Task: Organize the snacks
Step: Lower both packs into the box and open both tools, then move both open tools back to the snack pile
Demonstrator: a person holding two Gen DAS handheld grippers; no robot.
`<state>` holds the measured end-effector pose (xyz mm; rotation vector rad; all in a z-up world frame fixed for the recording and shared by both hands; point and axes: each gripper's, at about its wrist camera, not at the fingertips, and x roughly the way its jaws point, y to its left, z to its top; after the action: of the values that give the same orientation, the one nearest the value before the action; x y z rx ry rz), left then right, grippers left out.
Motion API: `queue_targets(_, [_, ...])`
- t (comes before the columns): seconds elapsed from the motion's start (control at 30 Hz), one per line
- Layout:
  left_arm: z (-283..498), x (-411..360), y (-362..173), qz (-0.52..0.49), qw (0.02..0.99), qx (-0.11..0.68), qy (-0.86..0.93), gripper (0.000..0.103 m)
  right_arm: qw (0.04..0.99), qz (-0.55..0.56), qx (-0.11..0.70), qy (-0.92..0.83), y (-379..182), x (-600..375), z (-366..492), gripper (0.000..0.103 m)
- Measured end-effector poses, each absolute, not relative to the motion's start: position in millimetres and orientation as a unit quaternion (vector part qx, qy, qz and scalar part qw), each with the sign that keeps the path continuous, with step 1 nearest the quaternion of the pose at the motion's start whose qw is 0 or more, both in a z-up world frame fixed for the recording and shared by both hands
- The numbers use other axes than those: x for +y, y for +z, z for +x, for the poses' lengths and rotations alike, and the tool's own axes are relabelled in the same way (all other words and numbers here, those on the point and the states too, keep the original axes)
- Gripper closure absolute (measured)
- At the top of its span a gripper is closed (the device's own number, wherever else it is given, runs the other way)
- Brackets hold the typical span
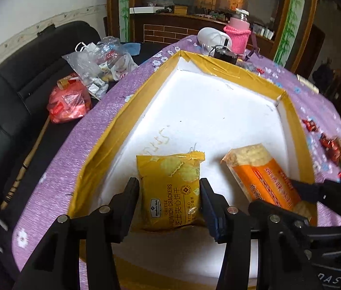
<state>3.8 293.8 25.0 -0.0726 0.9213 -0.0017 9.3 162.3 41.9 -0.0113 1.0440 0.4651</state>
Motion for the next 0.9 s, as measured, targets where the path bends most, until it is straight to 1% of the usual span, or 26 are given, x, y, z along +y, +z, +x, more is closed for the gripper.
queue_targets(0.17, [2.1, 299.8, 23.0, -0.041, 0.894, 0.446, -0.007, 0.049, 0.844, -0.025, 0.489, 0.218, 39.4, 165.8, 7.2, 0.047])
queue_targets(0.33, [2.3, 303.6, 24.7, -0.044, 0.893, 0.448, 0.0, 0.043, 0.846, -0.046, 0.487, 0.211, 38.1, 170.2, 6.4, 0.047])
queue_targets(0.47, [3.7, 304.0, 25.4, -0.048, 0.89, 0.454, -0.003, 0.042, 0.846, -0.051, 0.486, 0.212, 39.0, 169.0, 6.3, 0.047])
queue_targets(0.5, [4.1, 303.5, 25.3, -0.048, 0.889, 0.455, -0.003, 0.04, 0.846, -0.051, 0.486, 0.213, 39.3, 169.0, 6.0, 0.047])
queue_targets(0.53, [4.0, 303.7, 25.7, -0.049, 0.889, 0.456, -0.004, 0.037, 0.847, -0.05, 0.484, 0.214, 39.9, 168.3, 5.6, 0.047])
queue_targets(0.63, [2.0, 304.8, 28.7, -0.066, 0.888, 0.455, -0.017, 0.033, 0.851, -0.035, 0.476, 0.221, 45.3, 162.9, 3.8, 0.047])
queue_targets(0.77, [-1.8, 306.6, 37.8, -0.096, 0.891, 0.442, -0.038, 0.031, 0.86, -0.005, 0.454, 0.232, 60.4, 148.1, -2.0, 0.047])
queue_targets(0.9, [-6.0, 301.2, 49.7, -0.096, 0.898, 0.427, -0.043, 0.031, 0.867, 0.022, 0.437, 0.237, 74.0, 129.9, -8.6, 0.047])
